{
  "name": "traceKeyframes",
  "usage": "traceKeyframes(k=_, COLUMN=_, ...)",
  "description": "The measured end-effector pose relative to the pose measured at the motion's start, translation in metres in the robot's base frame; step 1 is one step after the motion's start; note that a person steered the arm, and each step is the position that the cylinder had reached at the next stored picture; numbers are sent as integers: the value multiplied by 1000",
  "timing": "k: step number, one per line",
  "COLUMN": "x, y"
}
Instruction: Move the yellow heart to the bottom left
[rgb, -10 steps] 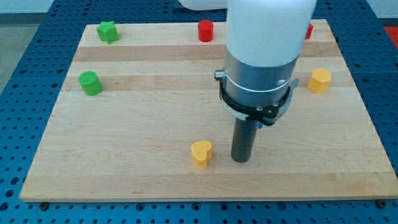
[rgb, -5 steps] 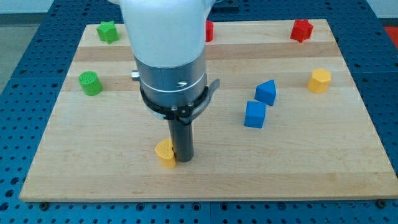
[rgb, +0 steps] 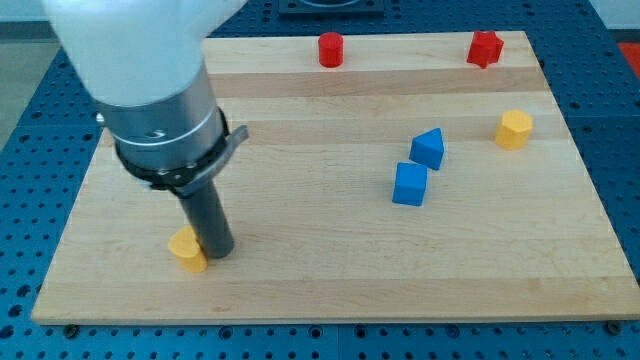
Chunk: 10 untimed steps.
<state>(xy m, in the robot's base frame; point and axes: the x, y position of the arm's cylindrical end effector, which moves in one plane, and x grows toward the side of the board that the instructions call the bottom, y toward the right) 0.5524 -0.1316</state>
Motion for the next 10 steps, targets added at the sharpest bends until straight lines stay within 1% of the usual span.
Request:
traceKeyframes(k=2, x=0, y=-42)
traceKeyframes(k=3, x=0, y=-50)
traceKeyframes(k=4, x=2, y=-47)
traceKeyframes(k=6, x=40, y=-25)
traceKeyframes(k=7, x=43, y=-24)
traceKeyframes(k=8, x=35, y=-22)
traceKeyframes(k=10, x=29, y=-37)
